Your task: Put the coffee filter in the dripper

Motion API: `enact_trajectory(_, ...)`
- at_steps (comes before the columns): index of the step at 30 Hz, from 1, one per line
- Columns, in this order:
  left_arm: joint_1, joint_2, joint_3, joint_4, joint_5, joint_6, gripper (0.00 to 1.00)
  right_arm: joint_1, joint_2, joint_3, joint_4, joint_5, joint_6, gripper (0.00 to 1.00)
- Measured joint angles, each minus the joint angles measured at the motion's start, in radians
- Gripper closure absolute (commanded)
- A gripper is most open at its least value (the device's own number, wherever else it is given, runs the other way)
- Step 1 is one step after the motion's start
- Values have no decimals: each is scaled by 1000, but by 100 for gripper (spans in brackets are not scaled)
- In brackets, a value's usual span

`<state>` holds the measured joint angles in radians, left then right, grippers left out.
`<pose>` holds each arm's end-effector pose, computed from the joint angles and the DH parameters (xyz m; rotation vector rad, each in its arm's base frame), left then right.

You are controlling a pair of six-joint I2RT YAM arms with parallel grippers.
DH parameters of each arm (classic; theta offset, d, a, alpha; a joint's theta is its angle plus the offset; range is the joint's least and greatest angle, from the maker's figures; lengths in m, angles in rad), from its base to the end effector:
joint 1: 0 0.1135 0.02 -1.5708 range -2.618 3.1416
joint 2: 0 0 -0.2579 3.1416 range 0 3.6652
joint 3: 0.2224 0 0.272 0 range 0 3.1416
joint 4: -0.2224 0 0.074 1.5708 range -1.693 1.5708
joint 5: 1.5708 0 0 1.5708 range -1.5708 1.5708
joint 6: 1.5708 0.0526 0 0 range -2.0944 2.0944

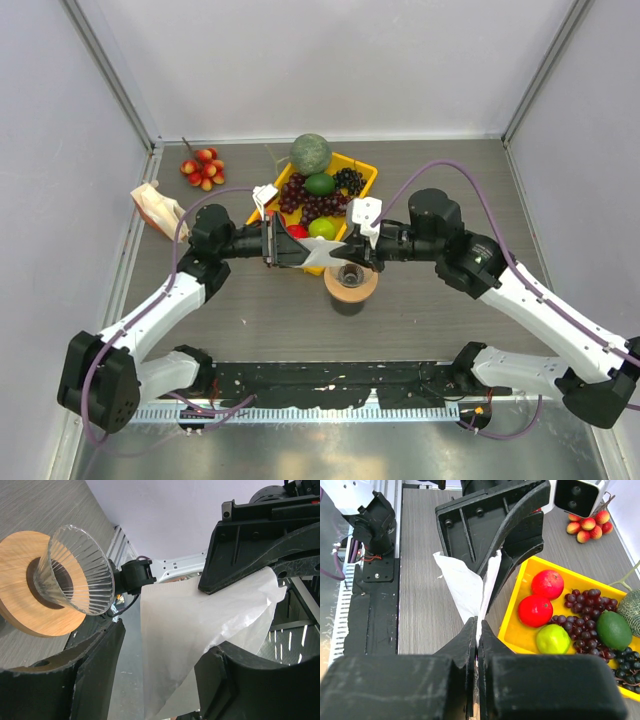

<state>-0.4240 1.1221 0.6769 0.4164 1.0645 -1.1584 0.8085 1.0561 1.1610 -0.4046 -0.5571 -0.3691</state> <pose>0.2298 -0.1542 0.2829 0.3086 2.0070 -1.9476 0.1622 0.2101 0.3904 -1.3622 1.3318 0.8199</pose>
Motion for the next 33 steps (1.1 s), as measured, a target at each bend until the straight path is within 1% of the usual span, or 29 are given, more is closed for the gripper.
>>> enact_trajectory(7,0,3,-19,23,-6,-36,41,3,7,-4,23,25,0,95)
enact_trajectory(11,0,11,-19,37,-10,-44,48,4,13,-6,31,18,2,95)
enact_trajectory(14,0,15,-19,44,-14,-50,65,4,16,-6,31,4,4,94)
enact_trajectory(15,0,16,-19,45,-16,-52,72,4,17,-8,33,-3,5,85)
enact_trajectory(16,0,18,-19,47,-17,-54,80,4,17,-11,34,-8,6,78)
enact_trajectory(17,1,19,-19,48,-17,-56,89,4,17,-12,34,-12,8,59)
enact_trajectory(18,1,19,-19,48,-18,-58,96,4,17,-14,35,-14,12,51)
enact_trajectory(19,2,19,-19,49,-18,-61,100,4,17,-15,33,-16,19,40)
enact_trajectory(21,8,18,-19,51,-17,-57,100,-2,16,-15,28,-17,27,22)
enact_trajectory(24,28,10,-16,31,-16,-26,100,-40,5,-14,6,-18,37,16)
enact_trajectory(25,38,5,-2,-14,-17,3,100,-67,-1,-10,-13,-16,41,11)
enact_trajectory(26,47,-1,25,-80,-19,51,100,-97,-8,0,-37,-15,49,5)
enact_trajectory(28,55,-15,112,-255,-48,181,100,-154,-23,30,-78,-4,68,2)
enact_trajectory(29,56,-21,151,-318,-68,237,100,-184,-31,47,-93,0,77,2)
enact_trajectory(31,58,-38,274,-505,-148,401,100,-245,-52,76,-109,6,98,1)
enact_trajectory(33,58,-46,369,-632,-220,524,100,-292,-78,92,-119,23,120,1)
